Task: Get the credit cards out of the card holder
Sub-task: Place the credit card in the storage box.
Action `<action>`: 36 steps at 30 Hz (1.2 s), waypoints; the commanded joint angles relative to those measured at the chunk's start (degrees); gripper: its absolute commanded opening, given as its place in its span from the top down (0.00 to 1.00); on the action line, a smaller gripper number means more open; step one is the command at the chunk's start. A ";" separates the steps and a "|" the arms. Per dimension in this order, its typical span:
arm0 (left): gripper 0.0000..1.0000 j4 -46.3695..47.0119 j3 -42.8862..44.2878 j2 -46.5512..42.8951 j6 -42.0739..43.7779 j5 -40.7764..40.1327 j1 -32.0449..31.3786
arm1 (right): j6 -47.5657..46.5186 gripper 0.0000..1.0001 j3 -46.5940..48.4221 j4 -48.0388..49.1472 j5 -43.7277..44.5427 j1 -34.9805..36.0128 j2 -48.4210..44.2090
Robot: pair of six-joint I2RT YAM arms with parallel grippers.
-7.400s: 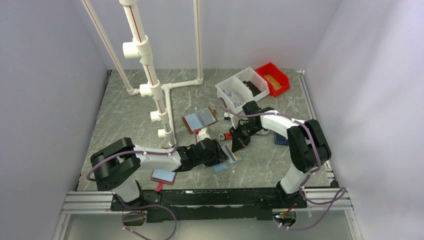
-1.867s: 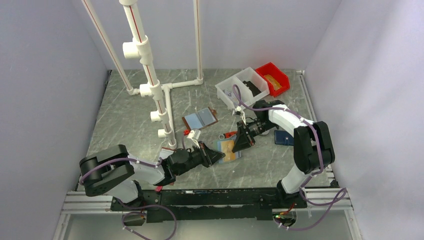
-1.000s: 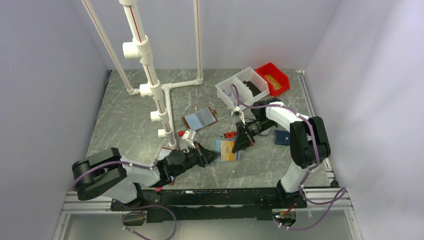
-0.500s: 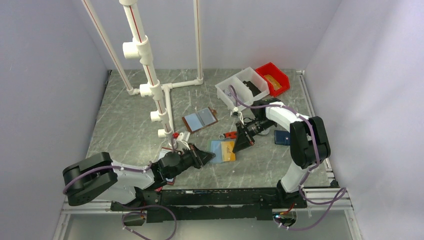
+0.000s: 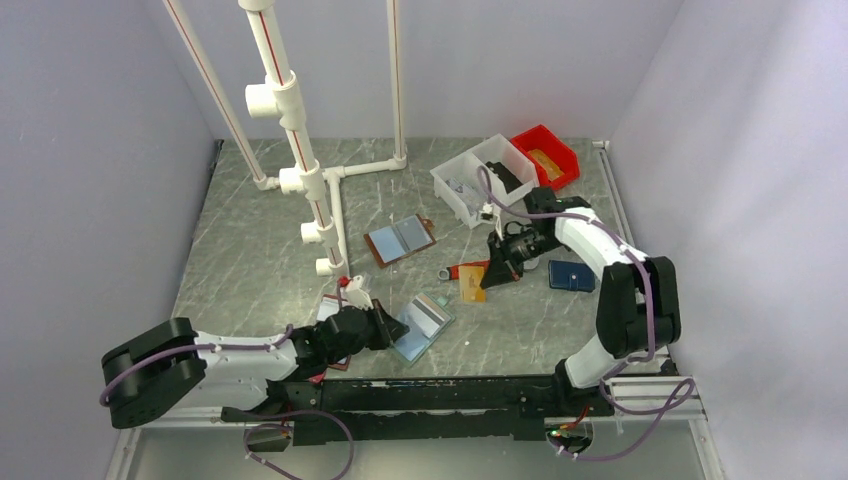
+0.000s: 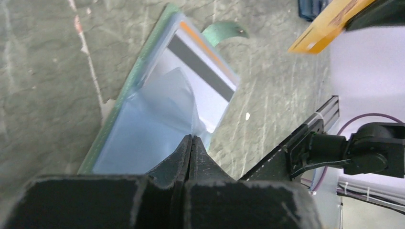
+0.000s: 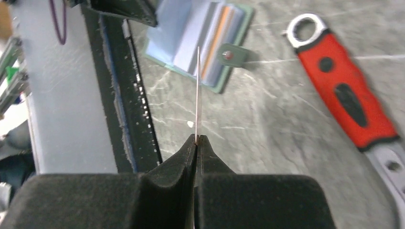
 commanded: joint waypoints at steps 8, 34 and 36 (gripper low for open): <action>1.00 -15.75 1.36 -9.16 1.20 -0.91 0.04 | 2.22 1.00 9.41 4.17 10.58 -8.73 -3.65; 0.66 -24.51 2.00 -22.37 3.31 -0.87 -0.04 | 24.97 1.00 32.23 26.08 34.33 -17.48 10.21; 0.64 -26.00 2.22 -23.40 3.48 -1.23 0.02 | 26.45 1.00 33.31 27.55 34.61 -18.10 11.59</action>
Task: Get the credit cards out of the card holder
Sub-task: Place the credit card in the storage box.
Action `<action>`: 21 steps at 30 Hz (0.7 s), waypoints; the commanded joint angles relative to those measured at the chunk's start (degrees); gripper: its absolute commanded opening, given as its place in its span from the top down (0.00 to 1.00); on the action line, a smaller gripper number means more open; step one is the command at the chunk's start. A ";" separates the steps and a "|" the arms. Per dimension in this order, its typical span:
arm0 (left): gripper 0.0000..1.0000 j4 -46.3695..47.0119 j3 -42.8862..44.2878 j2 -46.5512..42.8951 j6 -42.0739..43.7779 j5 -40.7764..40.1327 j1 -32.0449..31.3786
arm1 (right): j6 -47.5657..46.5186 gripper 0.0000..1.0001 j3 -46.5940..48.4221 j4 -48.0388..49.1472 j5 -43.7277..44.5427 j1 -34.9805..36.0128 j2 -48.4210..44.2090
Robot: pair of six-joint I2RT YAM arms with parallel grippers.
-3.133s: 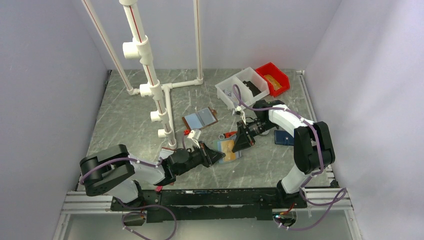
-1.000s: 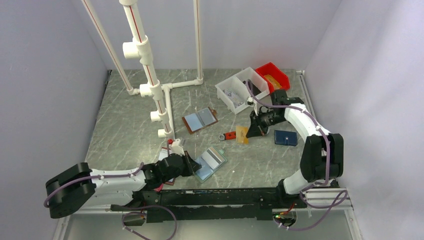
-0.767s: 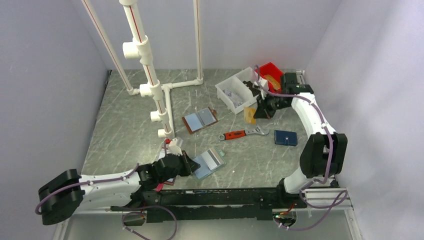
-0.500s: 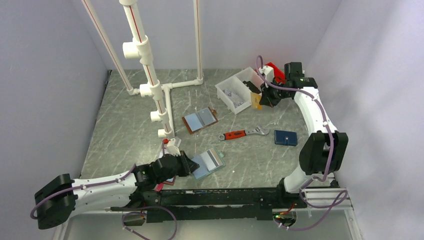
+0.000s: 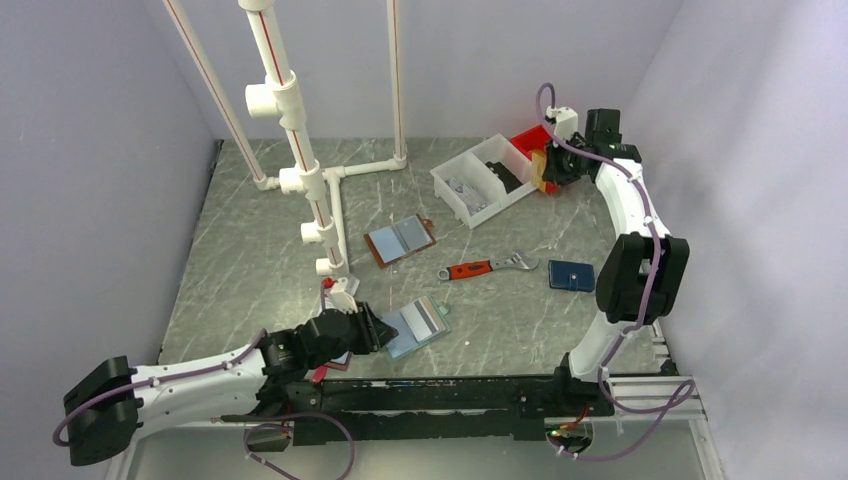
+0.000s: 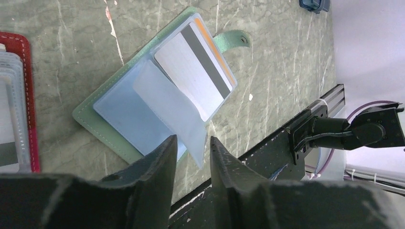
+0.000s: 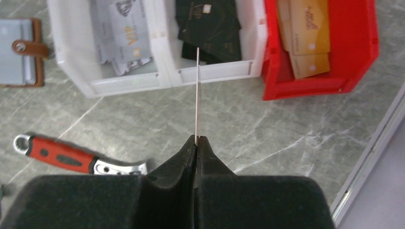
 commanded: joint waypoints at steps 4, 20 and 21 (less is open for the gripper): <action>0.53 -5.59 2.37 -4.65 1.27 -2.61 0.01 | 8.48 1.00 7.28 8.80 3.66 -2.37 5.07; 0.27 -13.31 0.84 -13.76 0.30 -5.00 0.04 | 21.15 1.00 14.88 15.72 2.75 -4.11 15.16; 0.26 -13.56 0.84 -13.87 0.27 -5.06 0.09 | 21.78 1.00 16.15 15.41 2.38 -4.28 16.59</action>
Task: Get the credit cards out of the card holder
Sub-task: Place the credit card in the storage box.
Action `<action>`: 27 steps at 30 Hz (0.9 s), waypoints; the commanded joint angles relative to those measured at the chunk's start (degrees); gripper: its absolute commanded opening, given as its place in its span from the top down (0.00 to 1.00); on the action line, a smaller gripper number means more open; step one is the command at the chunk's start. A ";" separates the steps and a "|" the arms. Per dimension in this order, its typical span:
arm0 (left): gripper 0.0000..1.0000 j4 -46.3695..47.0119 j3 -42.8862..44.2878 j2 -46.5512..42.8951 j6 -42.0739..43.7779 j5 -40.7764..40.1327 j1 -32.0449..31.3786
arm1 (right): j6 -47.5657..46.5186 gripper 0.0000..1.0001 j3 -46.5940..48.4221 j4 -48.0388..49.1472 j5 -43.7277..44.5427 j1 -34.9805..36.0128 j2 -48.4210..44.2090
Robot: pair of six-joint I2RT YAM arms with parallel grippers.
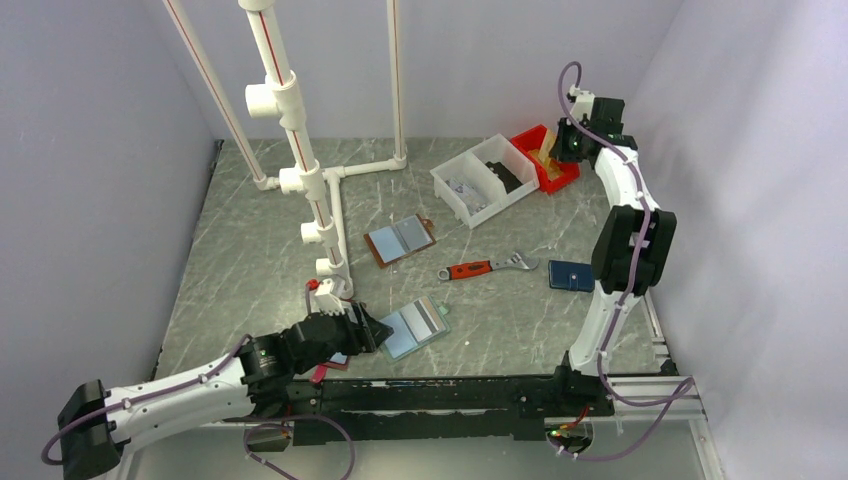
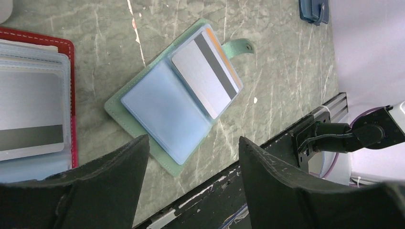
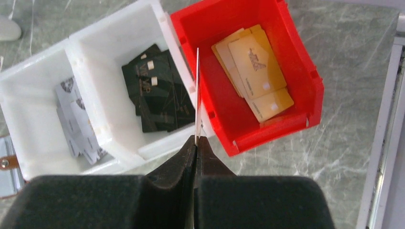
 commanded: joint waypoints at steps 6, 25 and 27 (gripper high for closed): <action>0.23 -2.10 0.67 -1.12 -0.85 -2.22 0.05 | 10.00 1.00 9.92 3.13 -2.11 -1.42 6.84; 0.16 -1.51 1.07 0.70 -0.59 -3.30 0.10 | 19.18 1.00 12.54 7.33 -1.75 -3.80 13.26; 0.16 -1.12 1.02 1.09 -0.66 -3.38 0.08 | 19.87 1.00 12.64 7.64 -2.12 -4.04 13.78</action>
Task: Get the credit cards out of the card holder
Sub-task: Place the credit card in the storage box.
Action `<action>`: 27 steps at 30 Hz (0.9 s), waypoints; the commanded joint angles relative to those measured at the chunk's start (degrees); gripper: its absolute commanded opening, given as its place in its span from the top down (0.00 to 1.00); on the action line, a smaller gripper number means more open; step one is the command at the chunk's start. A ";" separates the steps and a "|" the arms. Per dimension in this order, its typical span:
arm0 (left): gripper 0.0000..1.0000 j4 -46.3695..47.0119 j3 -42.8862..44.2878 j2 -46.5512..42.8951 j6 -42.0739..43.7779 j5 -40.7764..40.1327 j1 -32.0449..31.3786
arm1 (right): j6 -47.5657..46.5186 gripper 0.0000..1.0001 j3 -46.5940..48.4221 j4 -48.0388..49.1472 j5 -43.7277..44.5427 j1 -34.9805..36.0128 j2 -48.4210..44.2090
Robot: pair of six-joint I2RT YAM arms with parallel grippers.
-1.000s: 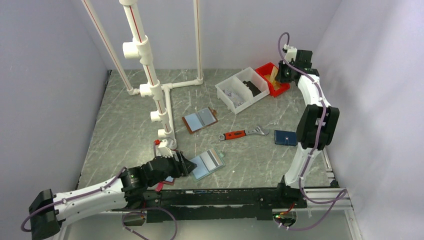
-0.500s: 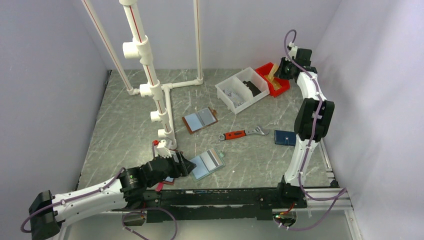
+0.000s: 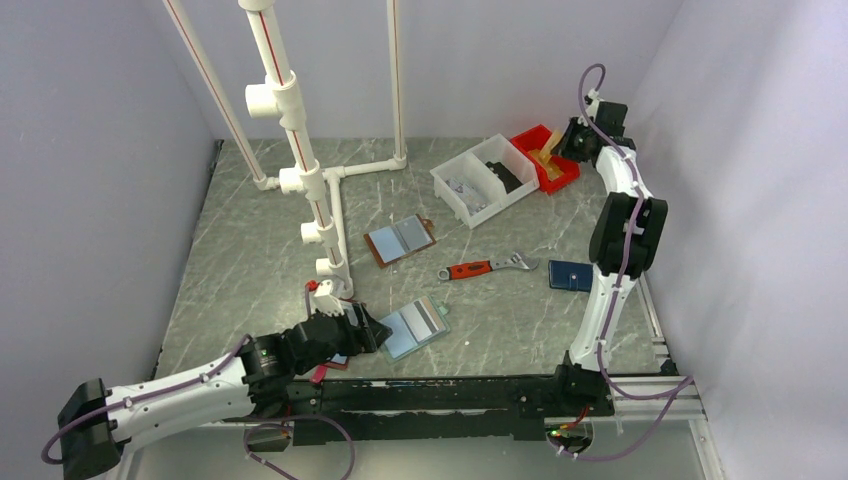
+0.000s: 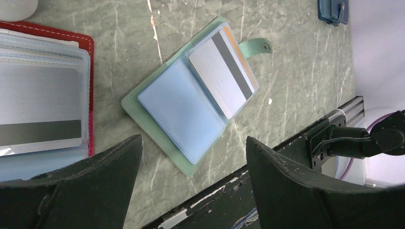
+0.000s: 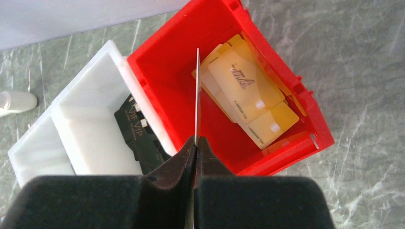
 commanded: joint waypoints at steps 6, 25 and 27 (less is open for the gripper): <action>0.15 3.61 0.96 2.75 -0.54 -1.16 0.07 | 4.89 1.00 2.80 3.51 -1.26 -1.28 2.51; 0.15 4.92 2.57 4.37 -0.85 0.95 0.10 | 3.04 0.72 2.71 2.08 2.79 -1.32 3.65; 0.15 5.41 2.59 4.22 -1.09 1.67 0.05 | 1.63 0.70 2.37 1.50 4.57 -1.34 2.27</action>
